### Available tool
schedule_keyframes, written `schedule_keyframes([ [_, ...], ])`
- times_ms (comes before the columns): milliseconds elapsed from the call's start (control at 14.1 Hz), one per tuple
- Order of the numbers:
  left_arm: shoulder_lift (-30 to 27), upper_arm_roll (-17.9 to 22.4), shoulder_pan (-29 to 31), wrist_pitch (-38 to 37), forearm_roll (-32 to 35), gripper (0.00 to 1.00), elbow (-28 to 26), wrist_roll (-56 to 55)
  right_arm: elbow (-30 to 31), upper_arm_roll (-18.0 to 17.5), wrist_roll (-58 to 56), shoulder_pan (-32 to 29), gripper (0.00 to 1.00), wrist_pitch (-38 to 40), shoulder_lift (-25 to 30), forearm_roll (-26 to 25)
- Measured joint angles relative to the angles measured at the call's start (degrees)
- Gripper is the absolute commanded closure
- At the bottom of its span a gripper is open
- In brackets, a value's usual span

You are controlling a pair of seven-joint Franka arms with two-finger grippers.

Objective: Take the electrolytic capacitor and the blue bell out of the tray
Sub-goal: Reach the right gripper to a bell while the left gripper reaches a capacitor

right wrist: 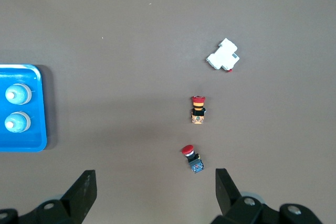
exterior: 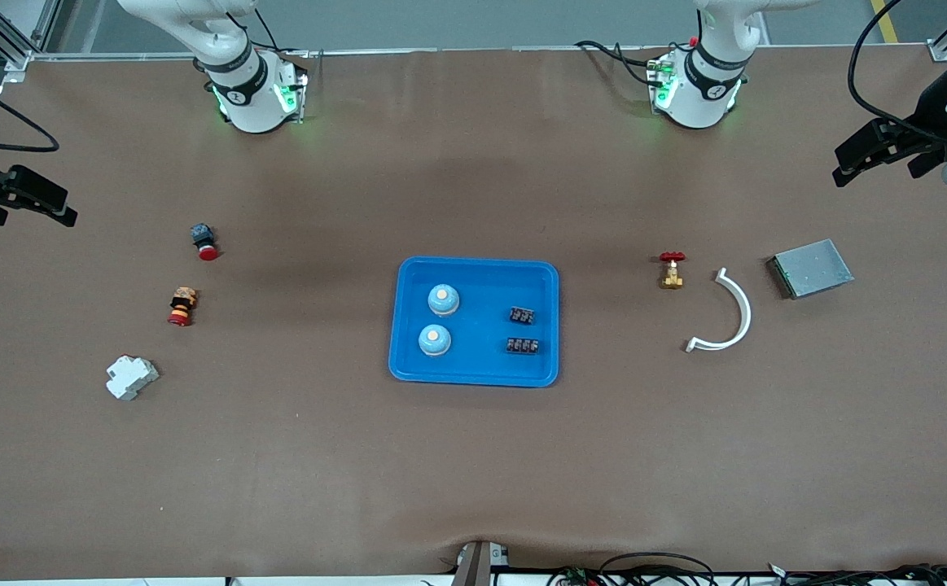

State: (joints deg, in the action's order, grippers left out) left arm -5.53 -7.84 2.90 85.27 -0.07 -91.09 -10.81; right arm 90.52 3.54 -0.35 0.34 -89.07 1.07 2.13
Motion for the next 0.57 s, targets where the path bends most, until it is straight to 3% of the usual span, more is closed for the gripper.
schedule_keyframes([
  [568,1.9,0.0,0.0,0.1,0.0,0.00,0.0,0.0,0.3,0.0,0.3,0.0,0.00,0.0,0.0,0.0],
])
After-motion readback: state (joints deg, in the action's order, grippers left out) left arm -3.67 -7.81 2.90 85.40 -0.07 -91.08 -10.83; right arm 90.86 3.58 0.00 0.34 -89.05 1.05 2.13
